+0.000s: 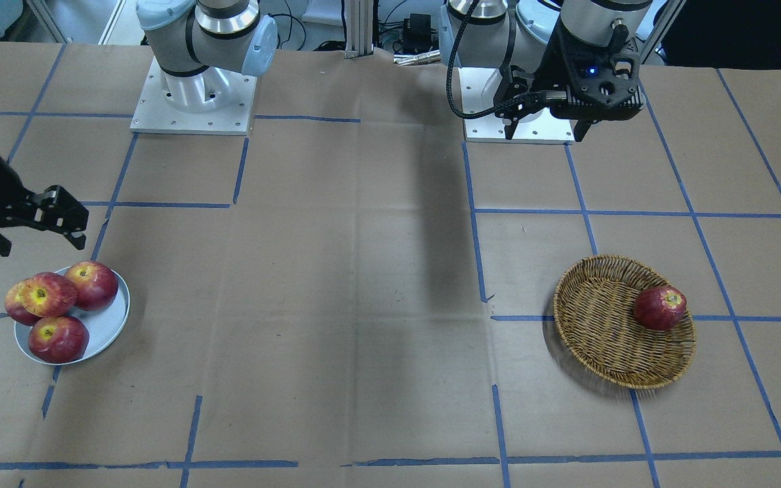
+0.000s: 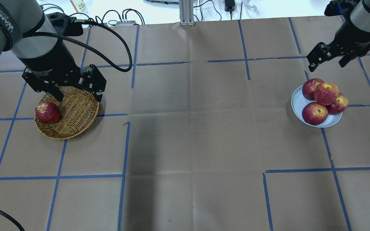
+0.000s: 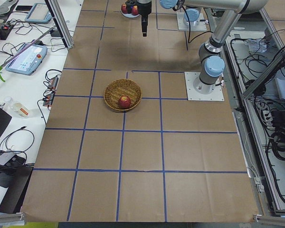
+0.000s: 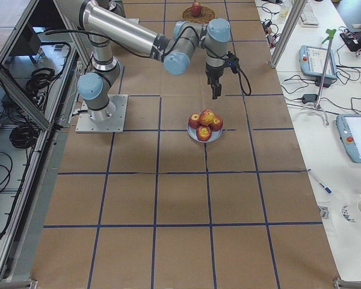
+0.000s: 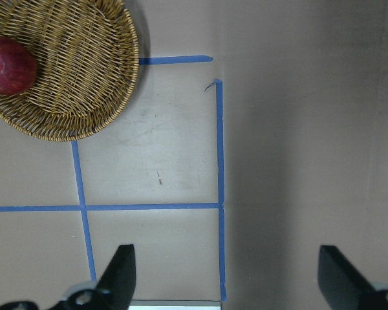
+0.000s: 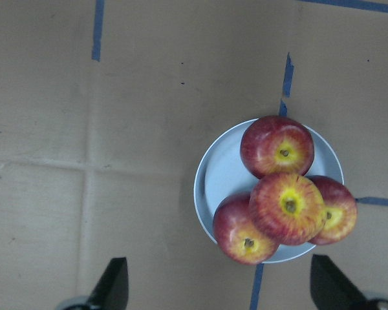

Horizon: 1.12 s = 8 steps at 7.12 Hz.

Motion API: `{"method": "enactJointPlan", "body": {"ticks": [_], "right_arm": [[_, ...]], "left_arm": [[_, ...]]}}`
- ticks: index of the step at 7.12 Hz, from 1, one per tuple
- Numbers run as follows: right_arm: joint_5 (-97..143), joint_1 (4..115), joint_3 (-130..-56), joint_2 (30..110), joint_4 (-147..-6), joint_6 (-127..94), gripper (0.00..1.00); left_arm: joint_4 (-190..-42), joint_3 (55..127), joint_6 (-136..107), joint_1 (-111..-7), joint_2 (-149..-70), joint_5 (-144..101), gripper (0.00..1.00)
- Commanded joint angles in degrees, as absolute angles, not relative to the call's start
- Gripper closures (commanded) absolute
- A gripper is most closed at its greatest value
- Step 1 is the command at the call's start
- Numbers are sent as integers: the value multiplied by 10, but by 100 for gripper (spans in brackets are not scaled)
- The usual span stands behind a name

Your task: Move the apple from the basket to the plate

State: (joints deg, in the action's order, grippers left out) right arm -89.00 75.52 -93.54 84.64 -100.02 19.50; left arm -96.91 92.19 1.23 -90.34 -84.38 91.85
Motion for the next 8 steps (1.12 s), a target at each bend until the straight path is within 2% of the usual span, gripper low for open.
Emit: {"method": "enactJointPlan", "body": {"ticks": [1,3,8], "right_arm": [[-891,842,-928,898,-921,45,0],[-917,910,-930,917,-895,-26,0],[-909,911,-933,917,-892,4,0]], "left_arm": [[-969,922,12,-903,-844,918,1],[-969,922,12,-903,-844,918,1],[-969,922,12,-903,-844,918,1]]}}
